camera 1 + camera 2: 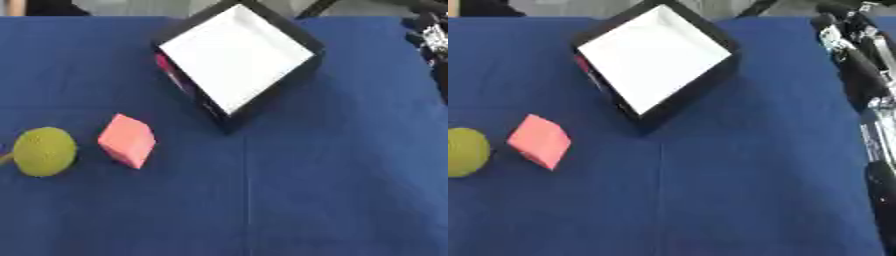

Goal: Pick up objects on the table and place them in the box.

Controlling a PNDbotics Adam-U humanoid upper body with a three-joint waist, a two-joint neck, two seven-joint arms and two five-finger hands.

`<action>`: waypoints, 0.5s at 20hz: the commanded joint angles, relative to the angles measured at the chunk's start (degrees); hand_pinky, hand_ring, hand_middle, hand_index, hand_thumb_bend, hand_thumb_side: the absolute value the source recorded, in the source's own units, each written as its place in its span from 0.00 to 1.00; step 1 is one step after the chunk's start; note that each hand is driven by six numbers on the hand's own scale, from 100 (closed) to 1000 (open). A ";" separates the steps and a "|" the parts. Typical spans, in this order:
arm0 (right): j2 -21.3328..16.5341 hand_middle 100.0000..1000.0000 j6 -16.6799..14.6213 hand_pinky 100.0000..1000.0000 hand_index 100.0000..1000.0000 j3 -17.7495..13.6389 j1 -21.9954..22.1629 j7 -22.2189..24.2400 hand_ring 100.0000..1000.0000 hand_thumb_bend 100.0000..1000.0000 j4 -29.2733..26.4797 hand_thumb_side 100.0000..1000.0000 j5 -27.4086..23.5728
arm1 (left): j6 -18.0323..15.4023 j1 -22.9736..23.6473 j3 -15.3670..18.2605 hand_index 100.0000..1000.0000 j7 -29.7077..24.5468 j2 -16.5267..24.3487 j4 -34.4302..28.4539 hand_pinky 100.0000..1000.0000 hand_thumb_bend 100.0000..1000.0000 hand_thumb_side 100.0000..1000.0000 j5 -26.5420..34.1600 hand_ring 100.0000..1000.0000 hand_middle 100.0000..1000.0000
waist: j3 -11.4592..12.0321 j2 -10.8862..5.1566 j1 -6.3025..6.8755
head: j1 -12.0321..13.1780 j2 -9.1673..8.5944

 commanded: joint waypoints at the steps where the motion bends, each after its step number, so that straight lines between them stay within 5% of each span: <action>1: -1.21 0.92 -0.06 1.00 0.85 -0.25 -0.81 0.19 0.94 0.00 -0.69 0.41 0.19 | -0.08 -0.28 -0.19 0.77 -0.31 1.57 -0.75 0.72 0.05 0.74 0.02 0.70 0.74 | -0.05 -1.42 0.11 | -0.17 -0.32; 6: -1.79 0.92 -0.06 1.00 0.85 -0.81 -1.03 -0.27 0.94 0.00 -0.57 0.41 0.08 | -0.14 -1.18 -0.59 0.79 -0.61 2.26 -1.43 0.72 0.04 0.72 0.73 0.70 0.75 | 0.53 -1.66 0.03 | -1.47 0.21; 10: -2.62 0.92 -0.16 1.00 0.85 -0.92 -1.09 -0.63 0.94 0.00 -0.51 0.41 -0.25 | -0.18 -0.23 -2.02 0.82 -3.41 7.71 -2.24 0.72 0.00 0.70 -0.37 0.71 0.79 | 0.99 -2.53 0.20 | -1.90 1.29</action>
